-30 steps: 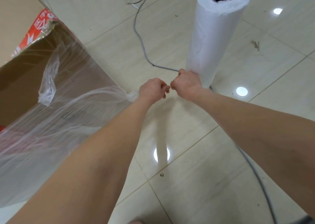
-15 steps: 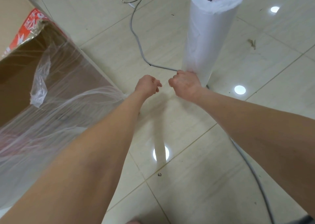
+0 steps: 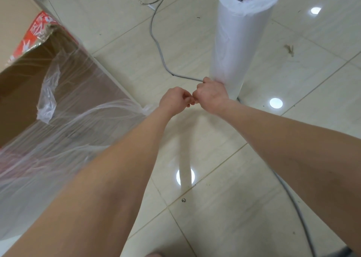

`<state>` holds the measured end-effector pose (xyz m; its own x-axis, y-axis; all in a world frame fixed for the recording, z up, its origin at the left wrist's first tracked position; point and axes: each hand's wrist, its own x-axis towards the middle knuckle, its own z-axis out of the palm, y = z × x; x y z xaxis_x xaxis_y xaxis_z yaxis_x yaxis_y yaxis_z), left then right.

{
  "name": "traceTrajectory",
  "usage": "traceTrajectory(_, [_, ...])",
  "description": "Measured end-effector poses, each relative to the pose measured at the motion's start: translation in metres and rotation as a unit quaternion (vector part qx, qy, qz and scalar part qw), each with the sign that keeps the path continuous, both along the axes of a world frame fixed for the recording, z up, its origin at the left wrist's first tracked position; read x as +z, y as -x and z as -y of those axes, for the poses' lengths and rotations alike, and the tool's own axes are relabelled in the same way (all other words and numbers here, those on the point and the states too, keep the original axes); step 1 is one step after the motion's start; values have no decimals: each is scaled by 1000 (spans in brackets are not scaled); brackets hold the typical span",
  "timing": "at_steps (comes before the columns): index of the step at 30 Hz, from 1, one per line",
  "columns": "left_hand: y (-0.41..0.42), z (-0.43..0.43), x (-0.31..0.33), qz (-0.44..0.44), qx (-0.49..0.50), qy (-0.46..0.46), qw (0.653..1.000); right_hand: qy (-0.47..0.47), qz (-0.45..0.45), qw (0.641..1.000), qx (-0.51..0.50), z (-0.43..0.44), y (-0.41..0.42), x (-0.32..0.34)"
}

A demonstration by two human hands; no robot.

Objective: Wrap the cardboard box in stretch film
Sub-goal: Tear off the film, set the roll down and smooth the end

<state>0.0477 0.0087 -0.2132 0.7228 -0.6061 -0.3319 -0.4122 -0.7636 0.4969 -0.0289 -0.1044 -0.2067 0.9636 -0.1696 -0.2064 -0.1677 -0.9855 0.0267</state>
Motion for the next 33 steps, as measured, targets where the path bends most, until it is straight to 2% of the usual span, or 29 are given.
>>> traceTrajectory(4, [-2,-4,2,1,45,-2,999,14,31,999,26,-1,2,5])
traceTrajectory(11, [-1,1,10,52,115,-6,992,41,13,998,56,0,6,12])
traceTrajectory(21, [13,9,15,82,184,12,979,83,11,991,101,-3,10,21])
traceTrajectory(24, [-2,2,24,82,250,44,964,109,-21,981,161,-4,17,17])
traceTrajectory(26, [-15,-3,31,72,254,54,963,115,-43,979,161,1,24,15])
traceTrajectory(28, [-16,-5,36,27,236,71,969,97,-37,986,129,4,21,17])
traceTrajectory(30, [-11,-1,39,-40,224,83,970,35,-14,995,87,-4,12,17])
traceTrajectory(32, [-10,3,44,-69,212,71,972,-130,29,990,-39,-20,2,21])
traceTrajectory(33, [-11,4,48,-66,209,64,974,-239,46,963,-118,-28,-3,22])
